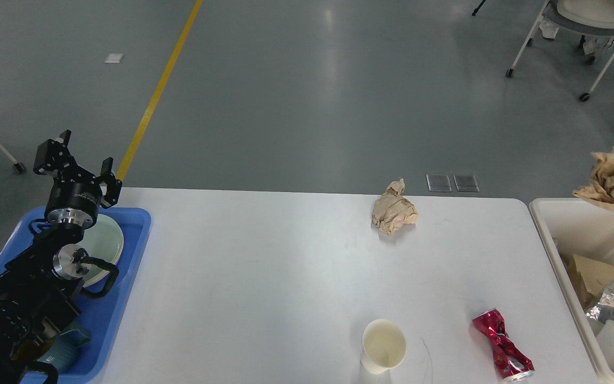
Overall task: Tidy desktop
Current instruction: 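Lift the crumpled brown paper and drop it into the white bin, then lower the right gripper to the white paper cup nearest the robot and grasp it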
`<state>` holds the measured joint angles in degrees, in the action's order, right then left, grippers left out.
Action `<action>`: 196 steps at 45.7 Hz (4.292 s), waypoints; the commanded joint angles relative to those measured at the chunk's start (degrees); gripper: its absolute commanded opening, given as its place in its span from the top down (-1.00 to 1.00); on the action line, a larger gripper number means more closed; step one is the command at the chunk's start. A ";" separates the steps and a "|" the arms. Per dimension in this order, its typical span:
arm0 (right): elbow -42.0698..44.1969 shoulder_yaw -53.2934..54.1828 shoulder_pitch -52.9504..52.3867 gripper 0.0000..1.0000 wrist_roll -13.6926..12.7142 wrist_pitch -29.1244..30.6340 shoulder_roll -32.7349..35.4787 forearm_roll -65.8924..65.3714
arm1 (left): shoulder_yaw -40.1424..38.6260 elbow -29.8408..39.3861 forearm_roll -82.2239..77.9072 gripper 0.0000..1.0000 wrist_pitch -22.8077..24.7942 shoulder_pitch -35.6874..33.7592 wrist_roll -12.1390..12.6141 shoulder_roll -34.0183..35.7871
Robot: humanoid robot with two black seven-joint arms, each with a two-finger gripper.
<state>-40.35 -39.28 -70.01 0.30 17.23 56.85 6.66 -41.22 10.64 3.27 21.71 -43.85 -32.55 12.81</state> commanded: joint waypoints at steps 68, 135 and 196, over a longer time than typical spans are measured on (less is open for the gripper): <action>-24.24 -25.41 -40.11 -1.00 0.40 32.14 -38.48 -13.43 | 0.00 0.00 -0.02 -0.92 0.00 0.00 0.04 0.02; -32.07 -10.99 -14.80 -1.00 -5.40 20.56 -39.36 -13.61 | 0.00 0.00 0.07 -0.92 0.00 0.00 0.04 0.02; -29.34 -5.64 -14.79 1.00 -5.67 9.75 -36.56 -13.43 | 0.00 0.00 -0.02 -0.92 0.00 0.00 0.04 0.02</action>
<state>-69.67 -47.00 -82.02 -5.37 26.67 17.32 -6.78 -41.22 10.63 3.27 21.71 -43.85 -32.53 12.83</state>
